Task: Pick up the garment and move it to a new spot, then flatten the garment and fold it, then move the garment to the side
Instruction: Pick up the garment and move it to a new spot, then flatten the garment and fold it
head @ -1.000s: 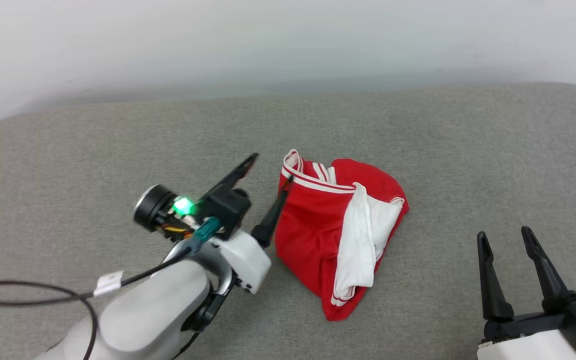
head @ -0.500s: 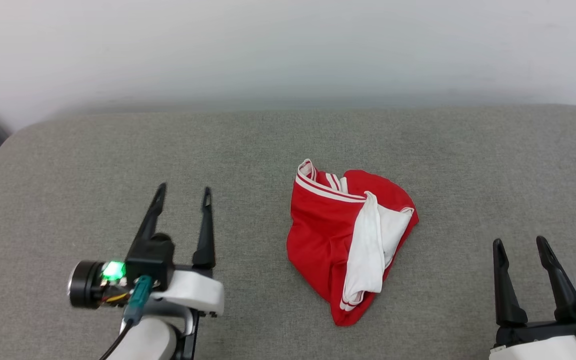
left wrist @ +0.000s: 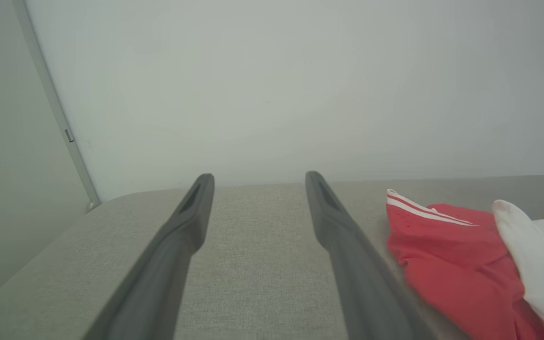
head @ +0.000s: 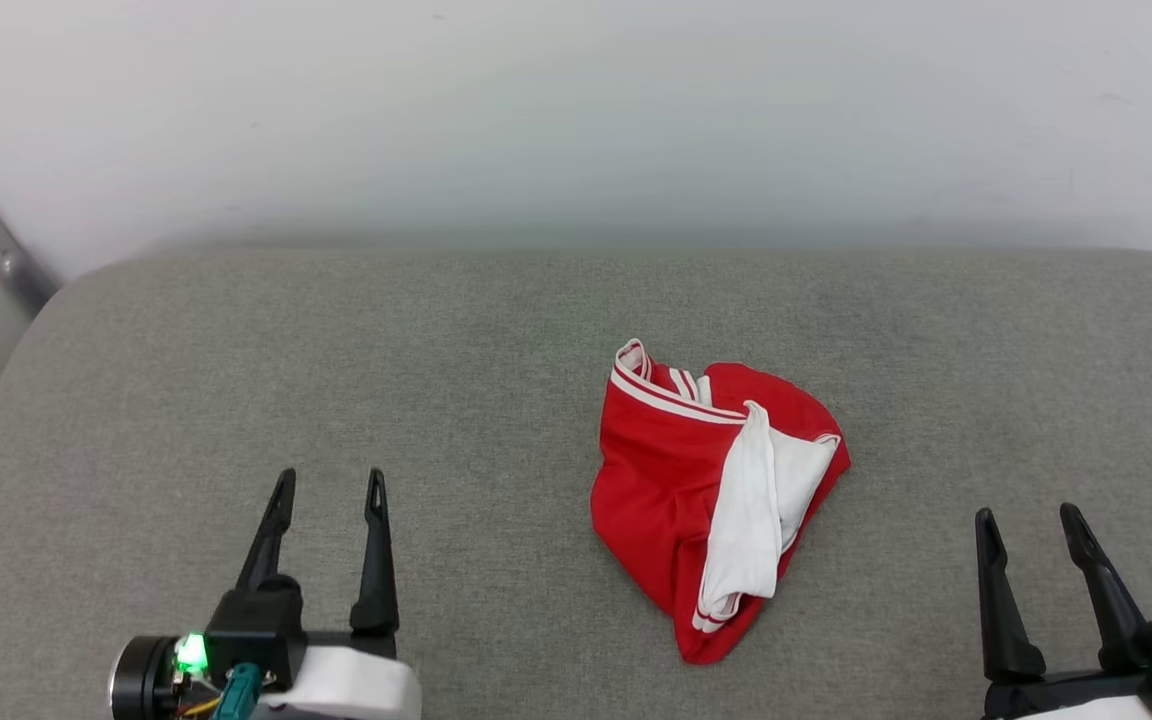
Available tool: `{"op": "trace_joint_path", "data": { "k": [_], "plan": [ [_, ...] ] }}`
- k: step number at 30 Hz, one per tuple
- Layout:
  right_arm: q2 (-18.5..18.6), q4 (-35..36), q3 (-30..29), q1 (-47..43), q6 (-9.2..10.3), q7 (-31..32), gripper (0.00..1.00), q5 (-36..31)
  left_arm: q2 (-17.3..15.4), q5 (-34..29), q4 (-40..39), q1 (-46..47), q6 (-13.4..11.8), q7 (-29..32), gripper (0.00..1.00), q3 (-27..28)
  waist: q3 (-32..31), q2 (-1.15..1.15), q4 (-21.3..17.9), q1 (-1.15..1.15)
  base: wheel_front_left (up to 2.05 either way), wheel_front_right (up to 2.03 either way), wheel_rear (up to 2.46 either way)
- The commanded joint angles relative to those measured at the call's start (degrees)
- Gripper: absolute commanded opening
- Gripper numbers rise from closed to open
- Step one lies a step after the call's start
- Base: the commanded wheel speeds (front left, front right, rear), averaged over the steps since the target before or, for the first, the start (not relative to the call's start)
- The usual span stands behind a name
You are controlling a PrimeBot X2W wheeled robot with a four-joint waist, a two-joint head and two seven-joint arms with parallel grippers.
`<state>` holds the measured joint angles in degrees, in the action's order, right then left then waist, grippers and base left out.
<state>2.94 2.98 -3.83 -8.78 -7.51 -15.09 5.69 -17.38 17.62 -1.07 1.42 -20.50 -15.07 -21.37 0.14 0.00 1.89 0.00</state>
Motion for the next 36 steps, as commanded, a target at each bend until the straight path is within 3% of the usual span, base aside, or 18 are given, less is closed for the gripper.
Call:
{"op": "trace_joint_path", "data": {
  "k": [1, 8, 19, 36],
  "plan": [
    [-0.12, -0.22, 0.16, -0.8, 0.04, -0.12, 1.0, 0.42, 0.94, -0.7, 0.32, -1.64, 1.44, -0.14, 1.0, 1.15, -0.32, 0.0, 0.14, 0.0, 0.0, 0.0, 0.0],
    [-0.12, -0.57, 0.49, -1.25, 0.04, -0.12, 1.0, 0.63, 4.79, -4.51, 1.53, -4.75, 6.24, -0.15, 1.0, 5.91, -1.14, 0.0, 0.31, 0.0, 0.0, 0.0, 0.0],
    [-0.11, -0.97, 0.8, -2.12, 0.04, -0.12, 1.0, 1.03, 8.8, -8.53, 3.85, -7.14, 11.41, -0.15, 1.0, 10.8, -1.75, 0.0, 0.26, 0.0, 0.0, 0.0, 0.0],
    [-0.12, -1.26, 0.77, -2.44, 0.04, -0.12, 1.0, 1.06, 11.94, -11.92, 5.51, -7.95, 15.37, -0.15, 1.0, 14.95, -1.96, 0.0, 0.42, 0.0, 0.0, 0.0, 0.0]
  ]
}}
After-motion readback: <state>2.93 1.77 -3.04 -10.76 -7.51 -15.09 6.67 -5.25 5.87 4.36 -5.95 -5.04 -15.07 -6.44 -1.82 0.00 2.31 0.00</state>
